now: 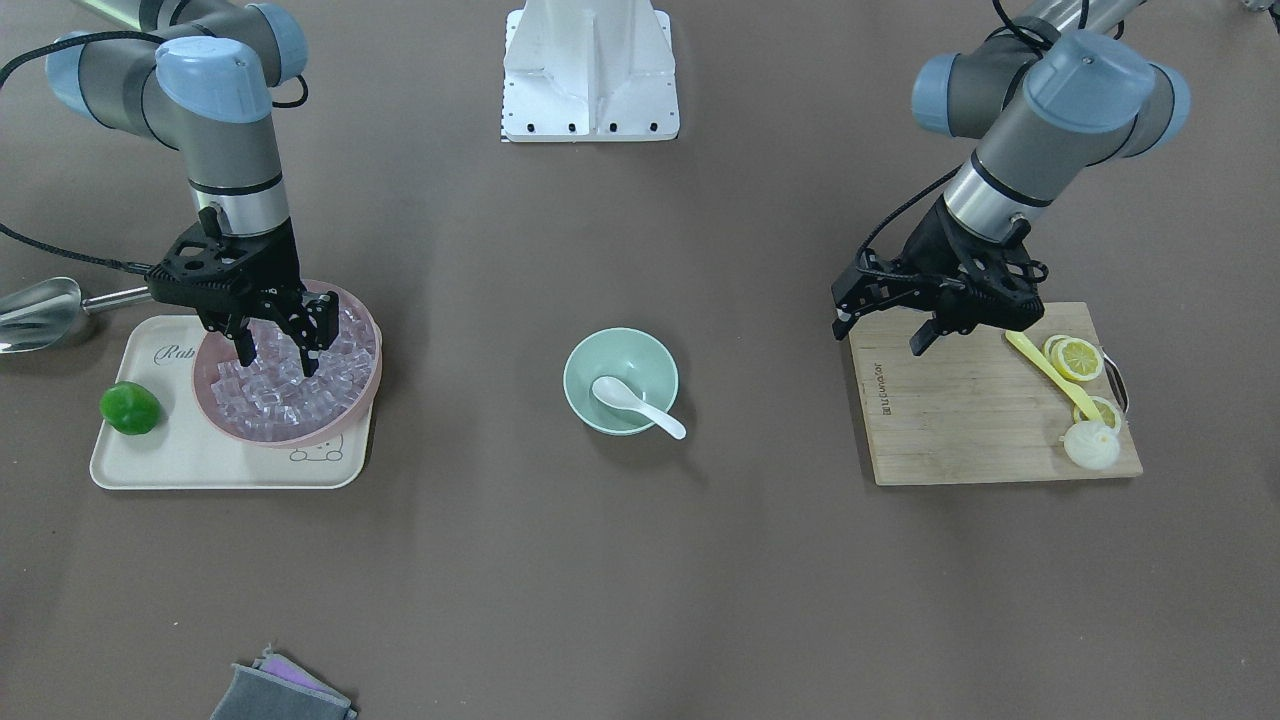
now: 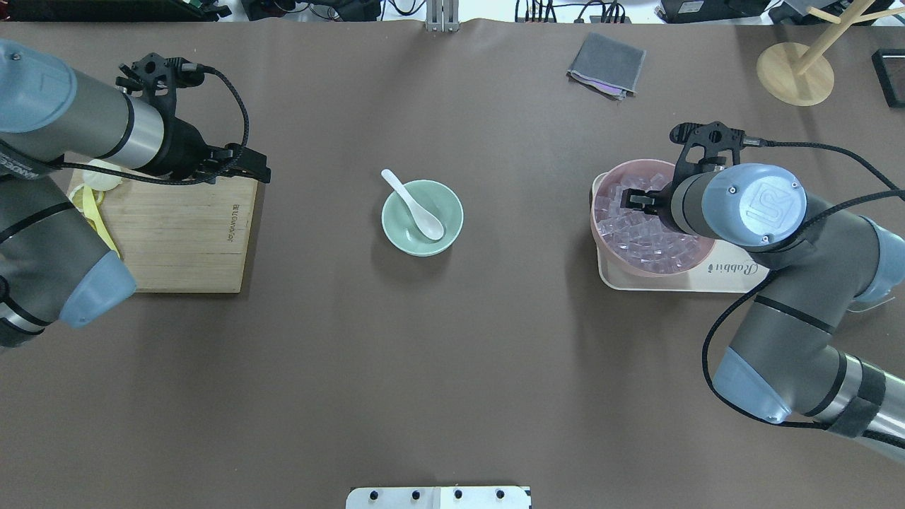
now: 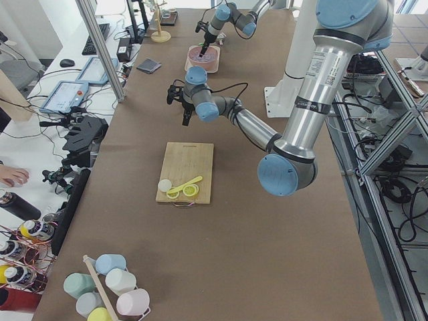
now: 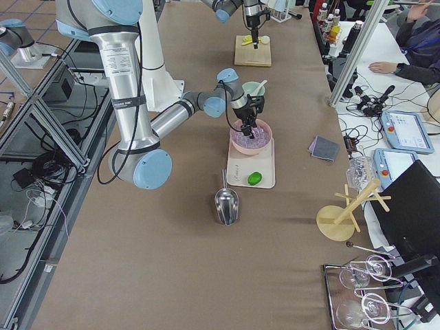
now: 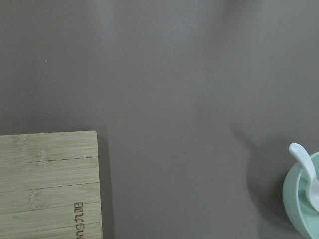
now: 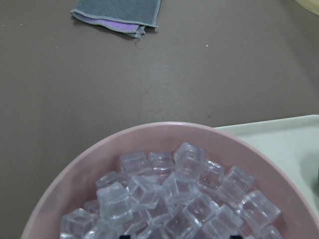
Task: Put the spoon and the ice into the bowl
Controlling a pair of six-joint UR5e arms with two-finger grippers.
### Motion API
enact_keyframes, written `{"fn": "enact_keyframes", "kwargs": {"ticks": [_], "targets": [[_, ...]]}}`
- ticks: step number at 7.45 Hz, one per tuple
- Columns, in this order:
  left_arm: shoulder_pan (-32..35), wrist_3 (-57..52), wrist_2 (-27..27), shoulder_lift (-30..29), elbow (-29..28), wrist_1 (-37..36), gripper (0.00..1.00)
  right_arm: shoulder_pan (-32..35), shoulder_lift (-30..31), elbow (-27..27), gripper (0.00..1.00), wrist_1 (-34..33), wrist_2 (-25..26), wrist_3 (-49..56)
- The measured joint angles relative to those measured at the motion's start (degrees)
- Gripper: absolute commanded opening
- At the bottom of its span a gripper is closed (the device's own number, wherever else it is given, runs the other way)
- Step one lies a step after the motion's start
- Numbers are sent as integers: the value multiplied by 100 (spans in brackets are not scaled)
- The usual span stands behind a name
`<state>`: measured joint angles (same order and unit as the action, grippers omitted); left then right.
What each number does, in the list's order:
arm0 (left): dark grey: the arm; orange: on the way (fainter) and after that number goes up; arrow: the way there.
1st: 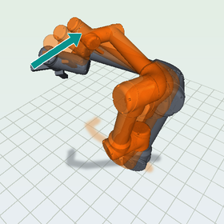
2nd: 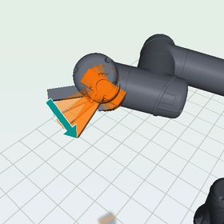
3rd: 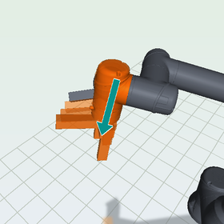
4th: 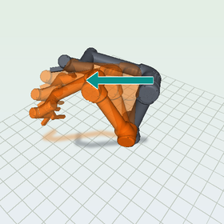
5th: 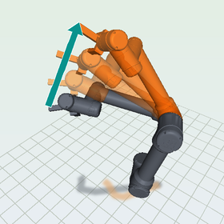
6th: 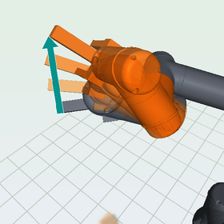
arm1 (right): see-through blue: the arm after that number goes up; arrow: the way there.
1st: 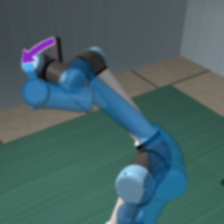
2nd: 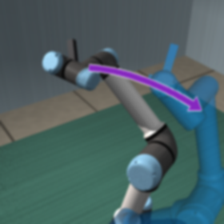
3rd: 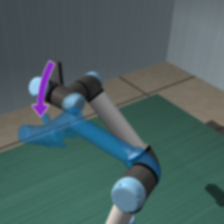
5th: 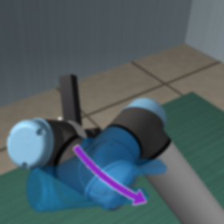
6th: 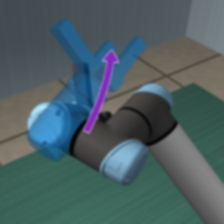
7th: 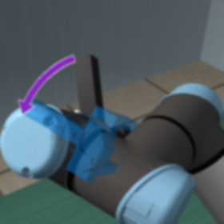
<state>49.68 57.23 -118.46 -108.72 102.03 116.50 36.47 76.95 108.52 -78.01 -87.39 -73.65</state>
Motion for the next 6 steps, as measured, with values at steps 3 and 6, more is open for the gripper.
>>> {"fn": "enact_keyframes", "kwargs": {"ticks": [3,6], "targets": [[-11,-7,19,9,-28,4,98,-8,32,33,64,-3,19,46],[-41,27,35,2,-47,5,98,-41,311,165,64,-9,48,263]]}}
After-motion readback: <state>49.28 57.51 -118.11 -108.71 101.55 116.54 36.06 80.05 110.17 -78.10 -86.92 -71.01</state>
